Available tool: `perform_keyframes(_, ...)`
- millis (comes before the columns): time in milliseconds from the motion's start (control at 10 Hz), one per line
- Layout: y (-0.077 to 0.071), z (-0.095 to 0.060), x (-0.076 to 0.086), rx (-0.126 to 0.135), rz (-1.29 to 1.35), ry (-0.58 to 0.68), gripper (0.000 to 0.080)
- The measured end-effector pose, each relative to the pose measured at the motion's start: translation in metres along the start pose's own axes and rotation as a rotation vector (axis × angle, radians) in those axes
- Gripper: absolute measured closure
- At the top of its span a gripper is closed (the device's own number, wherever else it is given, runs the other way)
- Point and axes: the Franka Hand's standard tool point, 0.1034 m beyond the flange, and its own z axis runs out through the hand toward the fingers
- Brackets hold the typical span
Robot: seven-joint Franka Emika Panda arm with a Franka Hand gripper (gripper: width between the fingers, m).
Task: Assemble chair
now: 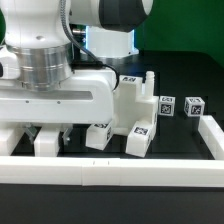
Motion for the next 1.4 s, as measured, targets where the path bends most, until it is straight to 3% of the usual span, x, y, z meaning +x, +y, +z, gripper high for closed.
perform_keyframes(300,-0.004,-0.023,0.002,0.013,0.008,0.015,0.0515)
perform_keyframes(500,-0.006,-0.051,0.003,0.027,0.011,0.035,0.0515)
perform_keyframes(800,-0.024,-0.095,0.001,0.036,0.005,0.077,0.0515)
perform_keyframes(900,-0.026,-0.102,0.003,0.047,0.029,0.08,0.0515)
perform_keyframes(1400,-0.027,-0.098,0.003,0.06,0.221,0.075,0.0515)
